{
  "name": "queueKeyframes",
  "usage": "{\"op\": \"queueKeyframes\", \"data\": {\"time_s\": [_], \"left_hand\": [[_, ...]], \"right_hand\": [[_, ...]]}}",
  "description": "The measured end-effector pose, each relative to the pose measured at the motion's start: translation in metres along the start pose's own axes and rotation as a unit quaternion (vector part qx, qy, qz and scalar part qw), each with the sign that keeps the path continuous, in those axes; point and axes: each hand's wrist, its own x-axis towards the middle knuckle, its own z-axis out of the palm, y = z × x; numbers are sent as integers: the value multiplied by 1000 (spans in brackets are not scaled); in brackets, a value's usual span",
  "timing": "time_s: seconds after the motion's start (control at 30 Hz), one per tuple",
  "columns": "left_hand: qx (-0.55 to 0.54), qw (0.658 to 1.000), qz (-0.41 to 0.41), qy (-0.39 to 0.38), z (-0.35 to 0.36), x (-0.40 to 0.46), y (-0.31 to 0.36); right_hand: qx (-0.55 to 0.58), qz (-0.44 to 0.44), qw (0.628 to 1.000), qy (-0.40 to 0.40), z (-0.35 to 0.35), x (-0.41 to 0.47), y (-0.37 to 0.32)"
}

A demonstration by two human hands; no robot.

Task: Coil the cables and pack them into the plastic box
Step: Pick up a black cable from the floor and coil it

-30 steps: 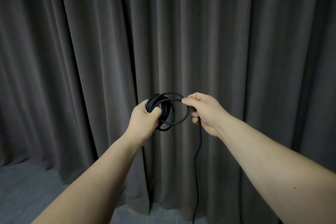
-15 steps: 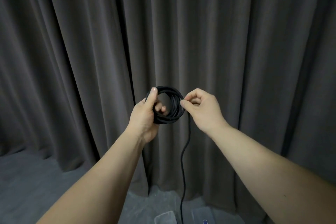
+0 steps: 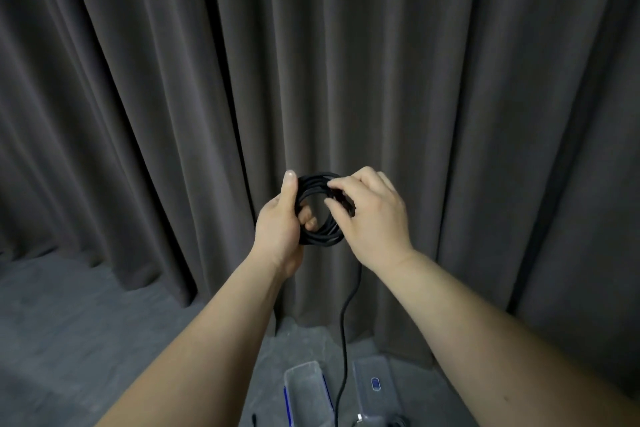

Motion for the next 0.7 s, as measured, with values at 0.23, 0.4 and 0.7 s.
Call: {"op": "queueKeyframes", "data": {"time_s": [0.23, 0.4, 0.7], "left_hand": [[71, 997, -9, -42, 17, -2, -26], [83, 996, -18, -41, 23, 0, -36], [14, 998, -57, -20, 37, 6, -51]], "right_hand": [[-32, -9, 998, -48, -3, -9, 33], [103, 156, 977, -100, -4, -10, 46], [252, 305, 912, -108, -6, -1, 69]]}}
